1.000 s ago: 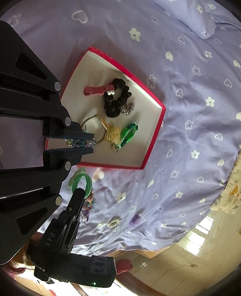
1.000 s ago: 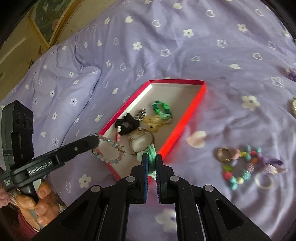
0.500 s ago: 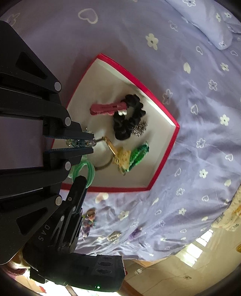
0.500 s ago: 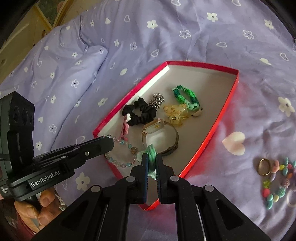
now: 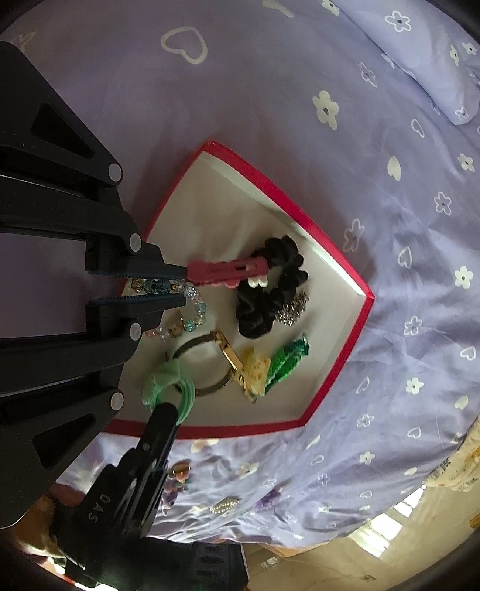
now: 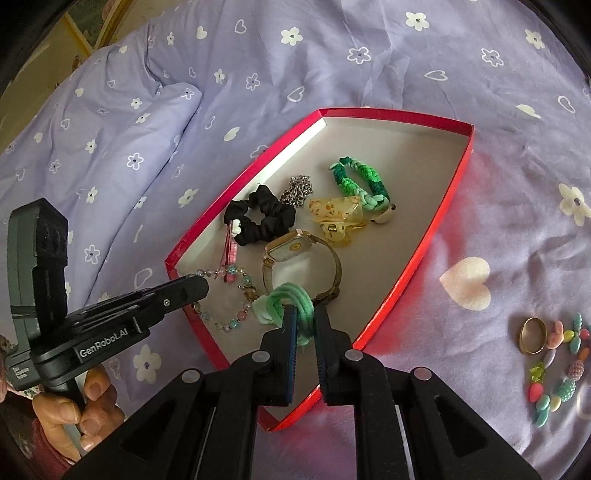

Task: Organize jewelry
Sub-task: 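Carry bead strand and mint hair tie into the red box and open both tools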

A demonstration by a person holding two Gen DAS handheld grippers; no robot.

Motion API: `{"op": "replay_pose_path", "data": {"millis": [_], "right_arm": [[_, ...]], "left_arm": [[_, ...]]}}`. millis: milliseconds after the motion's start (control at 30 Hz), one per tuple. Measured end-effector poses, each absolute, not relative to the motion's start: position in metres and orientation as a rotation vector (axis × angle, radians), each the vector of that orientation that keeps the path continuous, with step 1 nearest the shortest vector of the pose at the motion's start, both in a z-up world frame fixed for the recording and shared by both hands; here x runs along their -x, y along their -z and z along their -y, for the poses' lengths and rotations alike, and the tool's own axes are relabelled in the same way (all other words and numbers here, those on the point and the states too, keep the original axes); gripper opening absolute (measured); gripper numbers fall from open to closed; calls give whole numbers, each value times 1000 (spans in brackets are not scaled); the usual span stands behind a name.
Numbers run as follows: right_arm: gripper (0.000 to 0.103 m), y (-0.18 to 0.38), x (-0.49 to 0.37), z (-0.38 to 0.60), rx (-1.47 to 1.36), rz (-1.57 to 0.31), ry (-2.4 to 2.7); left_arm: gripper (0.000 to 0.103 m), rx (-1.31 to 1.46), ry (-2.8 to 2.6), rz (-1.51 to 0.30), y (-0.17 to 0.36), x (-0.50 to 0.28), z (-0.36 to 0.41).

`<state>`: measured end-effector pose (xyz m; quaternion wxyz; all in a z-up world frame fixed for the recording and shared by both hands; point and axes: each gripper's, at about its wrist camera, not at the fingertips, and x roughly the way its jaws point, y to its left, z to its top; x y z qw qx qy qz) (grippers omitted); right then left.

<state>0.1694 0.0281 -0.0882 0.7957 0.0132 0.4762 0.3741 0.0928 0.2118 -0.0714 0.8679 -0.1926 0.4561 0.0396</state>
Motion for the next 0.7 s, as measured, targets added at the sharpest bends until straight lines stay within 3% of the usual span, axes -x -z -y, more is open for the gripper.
{"op": "replay_pose_path", "data": {"millis": [500, 700], "right_arm": [[16, 89, -170, -31, -20, -1023, -815], [25, 85, -168, -30, -6, -1005, -815]], "left_arm": [[6, 372, -104, -978, 76, -98, -211], [8, 355, -110, -989, 76, -99, -209]]}}
